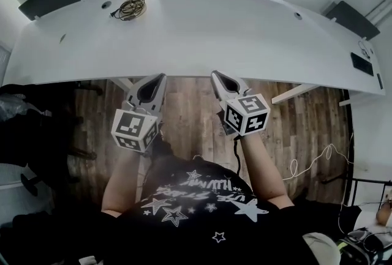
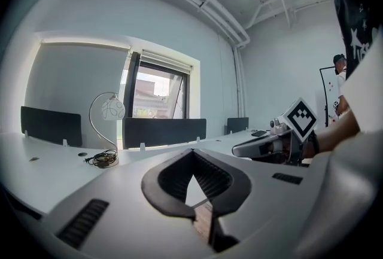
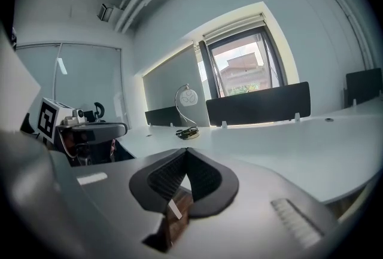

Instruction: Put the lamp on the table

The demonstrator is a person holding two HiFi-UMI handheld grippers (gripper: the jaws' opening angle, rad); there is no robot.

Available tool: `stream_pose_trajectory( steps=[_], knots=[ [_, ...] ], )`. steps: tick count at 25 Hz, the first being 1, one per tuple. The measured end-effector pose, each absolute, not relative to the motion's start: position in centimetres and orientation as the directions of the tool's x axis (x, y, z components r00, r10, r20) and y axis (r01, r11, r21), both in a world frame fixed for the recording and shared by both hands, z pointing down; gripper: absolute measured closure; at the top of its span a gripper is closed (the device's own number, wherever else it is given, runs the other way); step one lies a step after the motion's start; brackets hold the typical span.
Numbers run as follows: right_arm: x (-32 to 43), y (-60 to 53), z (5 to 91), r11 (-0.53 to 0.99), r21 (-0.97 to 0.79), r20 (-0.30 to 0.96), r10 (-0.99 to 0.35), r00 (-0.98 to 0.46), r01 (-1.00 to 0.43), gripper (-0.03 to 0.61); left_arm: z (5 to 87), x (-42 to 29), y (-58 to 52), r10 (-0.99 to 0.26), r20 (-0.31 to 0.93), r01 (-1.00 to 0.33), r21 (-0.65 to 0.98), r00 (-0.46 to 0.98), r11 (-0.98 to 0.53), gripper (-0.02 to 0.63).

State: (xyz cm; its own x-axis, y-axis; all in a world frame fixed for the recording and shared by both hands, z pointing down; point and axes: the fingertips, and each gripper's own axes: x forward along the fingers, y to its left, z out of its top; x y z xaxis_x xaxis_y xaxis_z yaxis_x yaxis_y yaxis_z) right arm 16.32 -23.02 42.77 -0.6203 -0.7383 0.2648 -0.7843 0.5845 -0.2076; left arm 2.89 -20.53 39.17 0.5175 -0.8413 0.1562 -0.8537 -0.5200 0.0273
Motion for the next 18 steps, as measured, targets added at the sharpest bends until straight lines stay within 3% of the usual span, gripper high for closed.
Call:
stream_pose_trajectory(
  steps=[18],
  knots=[
    [20.5,-15.1,42.3,0.633,-0.139,0.255,-0.72,-0.645,-0.762,0.577,40.3,7.4,-14.3,-0.847,0.198,-0.869,0.061,0.493,-0.491,0.606]
  ],
)
